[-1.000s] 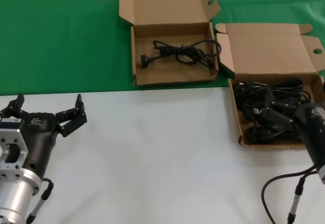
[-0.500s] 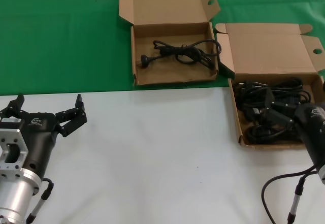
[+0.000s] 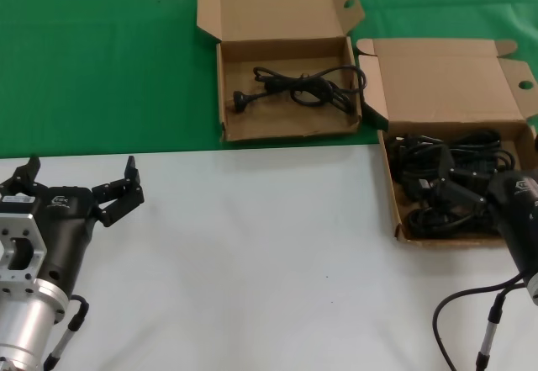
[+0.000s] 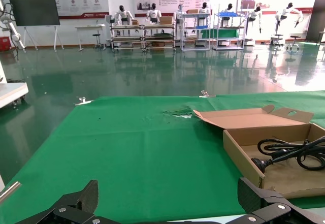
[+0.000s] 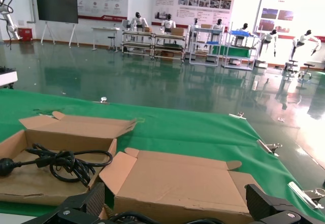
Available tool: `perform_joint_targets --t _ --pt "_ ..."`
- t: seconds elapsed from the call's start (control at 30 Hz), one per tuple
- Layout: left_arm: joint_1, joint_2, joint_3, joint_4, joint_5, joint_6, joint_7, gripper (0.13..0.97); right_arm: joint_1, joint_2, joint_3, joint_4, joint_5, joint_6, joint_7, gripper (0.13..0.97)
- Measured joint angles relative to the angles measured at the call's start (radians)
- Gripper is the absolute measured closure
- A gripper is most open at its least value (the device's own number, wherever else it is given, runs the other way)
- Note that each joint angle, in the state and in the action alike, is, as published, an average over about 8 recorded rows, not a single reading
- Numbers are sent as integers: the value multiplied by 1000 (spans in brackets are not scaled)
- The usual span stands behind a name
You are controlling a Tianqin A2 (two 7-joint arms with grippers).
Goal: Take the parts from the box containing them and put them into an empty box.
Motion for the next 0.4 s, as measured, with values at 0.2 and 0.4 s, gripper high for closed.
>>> perform_joint_targets --t 0.2,0.4 --pt "0 0 0 0 0 0 0 132 0 0 0 0 0 0 0 129" --pt "0 0 0 0 0 0 0 132 0 0 0 0 0 0 0 129"
